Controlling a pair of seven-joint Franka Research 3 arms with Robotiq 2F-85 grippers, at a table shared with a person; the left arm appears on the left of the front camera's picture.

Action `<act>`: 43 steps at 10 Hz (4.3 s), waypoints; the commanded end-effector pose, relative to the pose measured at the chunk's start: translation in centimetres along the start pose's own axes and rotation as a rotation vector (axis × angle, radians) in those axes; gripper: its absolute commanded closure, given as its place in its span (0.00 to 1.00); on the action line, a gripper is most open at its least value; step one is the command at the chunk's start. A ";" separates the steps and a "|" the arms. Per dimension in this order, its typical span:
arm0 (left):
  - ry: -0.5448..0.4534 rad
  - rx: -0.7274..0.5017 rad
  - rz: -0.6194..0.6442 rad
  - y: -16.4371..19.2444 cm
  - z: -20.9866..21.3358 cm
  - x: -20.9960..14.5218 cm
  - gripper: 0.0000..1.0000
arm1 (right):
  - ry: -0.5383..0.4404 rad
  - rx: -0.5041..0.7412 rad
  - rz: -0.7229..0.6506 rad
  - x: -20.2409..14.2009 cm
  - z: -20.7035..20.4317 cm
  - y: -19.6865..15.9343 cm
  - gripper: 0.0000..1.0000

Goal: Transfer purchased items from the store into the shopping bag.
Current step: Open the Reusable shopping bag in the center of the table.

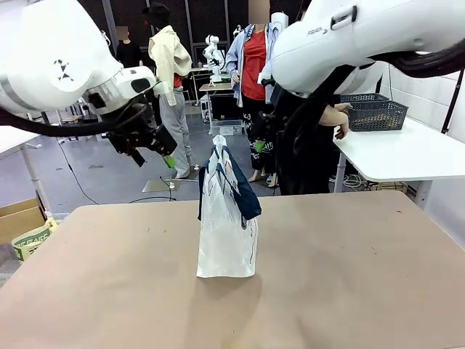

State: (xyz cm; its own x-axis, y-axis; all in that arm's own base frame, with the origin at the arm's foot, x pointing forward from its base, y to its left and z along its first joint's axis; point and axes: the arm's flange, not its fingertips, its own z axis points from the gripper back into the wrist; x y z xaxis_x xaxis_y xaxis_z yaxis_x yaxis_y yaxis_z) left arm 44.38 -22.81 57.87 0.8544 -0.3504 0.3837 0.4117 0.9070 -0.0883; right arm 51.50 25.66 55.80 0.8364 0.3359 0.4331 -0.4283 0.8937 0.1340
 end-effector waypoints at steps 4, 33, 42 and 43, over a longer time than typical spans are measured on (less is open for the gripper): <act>0.050 -0.046 0.128 -2.0 -0.3 3.6 0.00 | 0.031 0.068 -0.105 4.7 -3.8 3.5 0.00; 0.053 -0.092 0.134 -5.3 -5.1 4.2 0.00 | 0.100 0.112 -0.065 4.9 -6.6 4.9 0.00; 0.085 -0.082 0.139 -4.6 -7.1 3.9 0.19 | 0.115 0.104 -0.066 5.2 -7.2 5.2 0.16; 0.069 -0.062 0.156 -4.2 -7.2 3.7 0.38 | 0.128 0.101 -0.091 5.0 -7.5 5.2 0.36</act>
State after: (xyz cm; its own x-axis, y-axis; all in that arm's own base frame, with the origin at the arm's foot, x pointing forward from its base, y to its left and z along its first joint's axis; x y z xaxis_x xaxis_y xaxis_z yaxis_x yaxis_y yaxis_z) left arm 48.13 -29.93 53.28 0.9273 -0.2434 0.2845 0.3082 0.9276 -0.2109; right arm 56.10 34.20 52.42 0.8952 0.3129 0.3174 -0.3983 0.8812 0.2547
